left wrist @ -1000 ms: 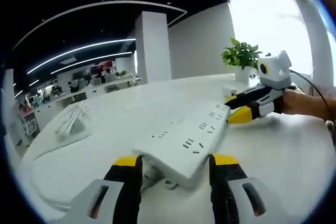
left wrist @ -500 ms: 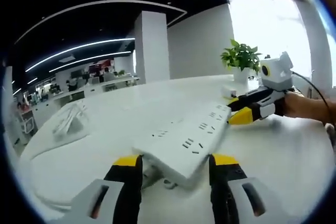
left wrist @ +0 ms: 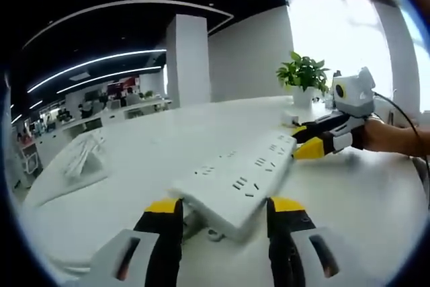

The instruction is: Straighten the power strip on the desk, plug the charger into it

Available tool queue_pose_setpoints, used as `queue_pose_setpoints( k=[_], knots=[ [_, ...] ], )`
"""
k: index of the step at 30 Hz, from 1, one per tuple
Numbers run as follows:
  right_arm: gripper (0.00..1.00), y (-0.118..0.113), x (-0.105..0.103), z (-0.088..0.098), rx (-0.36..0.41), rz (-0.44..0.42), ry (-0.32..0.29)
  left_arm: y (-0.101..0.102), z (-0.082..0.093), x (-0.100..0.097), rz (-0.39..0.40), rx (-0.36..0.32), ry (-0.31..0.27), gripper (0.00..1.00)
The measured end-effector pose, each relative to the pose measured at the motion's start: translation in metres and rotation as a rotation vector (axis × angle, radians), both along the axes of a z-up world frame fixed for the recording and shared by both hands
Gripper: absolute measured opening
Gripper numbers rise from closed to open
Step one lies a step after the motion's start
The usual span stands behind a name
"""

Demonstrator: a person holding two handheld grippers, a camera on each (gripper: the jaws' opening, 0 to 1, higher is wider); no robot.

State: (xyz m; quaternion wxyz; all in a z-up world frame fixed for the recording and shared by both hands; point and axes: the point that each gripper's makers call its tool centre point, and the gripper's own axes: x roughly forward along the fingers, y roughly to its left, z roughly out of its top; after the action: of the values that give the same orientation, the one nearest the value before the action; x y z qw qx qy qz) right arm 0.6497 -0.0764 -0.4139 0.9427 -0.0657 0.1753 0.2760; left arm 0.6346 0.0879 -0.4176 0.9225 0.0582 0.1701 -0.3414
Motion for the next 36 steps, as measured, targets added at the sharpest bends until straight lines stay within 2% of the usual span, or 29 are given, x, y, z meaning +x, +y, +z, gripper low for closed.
queue_pose_setpoints(
  k=[36],
  knots=[
    [0.25, -0.010, -0.009, -0.001, 0.008, -0.102, 0.015, -0.005, 0.000, 0.014, -0.127, 0.039, -0.005, 0.47]
  ],
)
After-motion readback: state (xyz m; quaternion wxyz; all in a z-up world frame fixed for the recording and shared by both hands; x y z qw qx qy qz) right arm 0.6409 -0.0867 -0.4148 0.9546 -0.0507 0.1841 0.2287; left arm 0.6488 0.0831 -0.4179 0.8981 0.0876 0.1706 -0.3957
